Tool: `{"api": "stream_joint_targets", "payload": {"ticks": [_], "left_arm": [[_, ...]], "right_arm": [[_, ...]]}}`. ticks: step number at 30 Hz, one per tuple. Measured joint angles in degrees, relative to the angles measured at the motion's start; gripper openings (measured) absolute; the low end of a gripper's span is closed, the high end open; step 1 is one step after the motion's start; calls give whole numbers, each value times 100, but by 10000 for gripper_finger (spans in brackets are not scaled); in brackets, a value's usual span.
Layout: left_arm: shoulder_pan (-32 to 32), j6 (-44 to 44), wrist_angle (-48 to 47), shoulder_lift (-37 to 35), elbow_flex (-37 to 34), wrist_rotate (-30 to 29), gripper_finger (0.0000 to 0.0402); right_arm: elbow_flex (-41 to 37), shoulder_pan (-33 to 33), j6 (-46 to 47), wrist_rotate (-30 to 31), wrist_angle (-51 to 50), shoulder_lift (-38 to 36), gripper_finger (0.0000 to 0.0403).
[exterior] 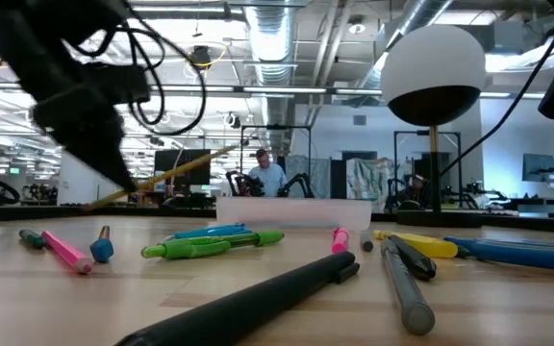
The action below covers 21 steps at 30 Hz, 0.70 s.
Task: Pick & place school supplies into a supply box
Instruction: Put the yellow pencil into the supply box
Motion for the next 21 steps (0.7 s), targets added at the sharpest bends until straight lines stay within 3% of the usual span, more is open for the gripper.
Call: {"api": "stream_joint_targets", "payload": {"ticks": [5, 11, 21], "left_arm": [[582, 909, 1060, -4, 4, 44, 0], [1343, 1879, 2031, -7, 9, 623, 0], [2162, 2610, 3638, 524, 20, 1530, 0]], "right_arm": [[0, -87, -15, -6, 0, 0, 87], [0, -181, -139, -6, 22, 0, 87], [0, -401, -187, -3, 23, 0, 87]]}}
